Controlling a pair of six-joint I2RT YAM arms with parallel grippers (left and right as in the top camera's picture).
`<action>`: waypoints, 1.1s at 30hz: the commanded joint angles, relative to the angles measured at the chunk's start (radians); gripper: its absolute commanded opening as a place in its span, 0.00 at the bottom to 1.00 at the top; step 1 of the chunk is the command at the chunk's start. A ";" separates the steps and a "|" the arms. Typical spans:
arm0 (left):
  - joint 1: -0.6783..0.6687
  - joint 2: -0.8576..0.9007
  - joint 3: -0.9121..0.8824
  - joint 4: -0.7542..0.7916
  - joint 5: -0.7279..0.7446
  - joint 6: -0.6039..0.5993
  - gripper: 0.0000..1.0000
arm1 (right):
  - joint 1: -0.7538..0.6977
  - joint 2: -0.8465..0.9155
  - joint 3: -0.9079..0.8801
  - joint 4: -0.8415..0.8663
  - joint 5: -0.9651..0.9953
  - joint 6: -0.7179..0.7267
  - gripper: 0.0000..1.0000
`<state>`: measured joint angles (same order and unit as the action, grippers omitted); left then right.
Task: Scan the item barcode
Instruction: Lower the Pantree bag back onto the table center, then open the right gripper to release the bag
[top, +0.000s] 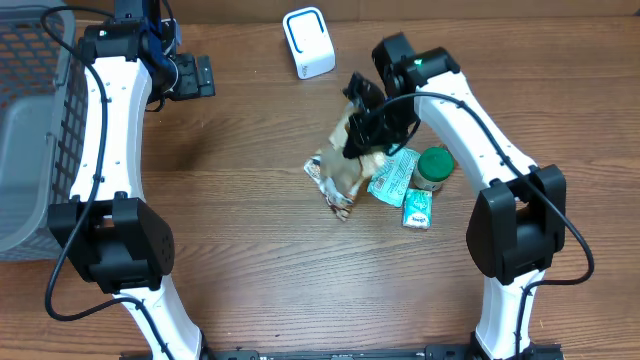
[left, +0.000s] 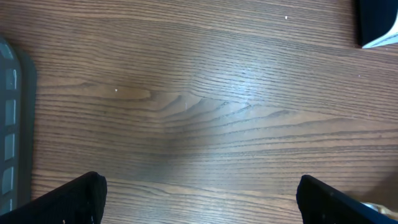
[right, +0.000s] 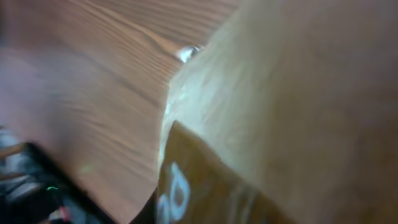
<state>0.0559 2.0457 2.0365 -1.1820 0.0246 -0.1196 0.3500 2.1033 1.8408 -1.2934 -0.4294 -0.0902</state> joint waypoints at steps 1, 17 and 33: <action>-0.004 -0.013 0.008 0.002 -0.006 0.000 1.00 | 0.002 -0.015 -0.003 0.013 0.200 -0.035 0.29; -0.004 -0.013 0.008 0.002 -0.006 0.000 0.99 | 0.002 -0.015 -0.003 0.271 0.306 -0.031 1.00; -0.004 -0.013 0.008 0.002 -0.006 0.000 1.00 | 0.002 -0.015 -0.003 0.271 0.306 -0.031 1.00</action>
<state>0.0559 2.0460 2.0365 -1.1816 0.0246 -0.1200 0.3500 2.1033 1.8381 -1.0248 -0.1295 -0.1169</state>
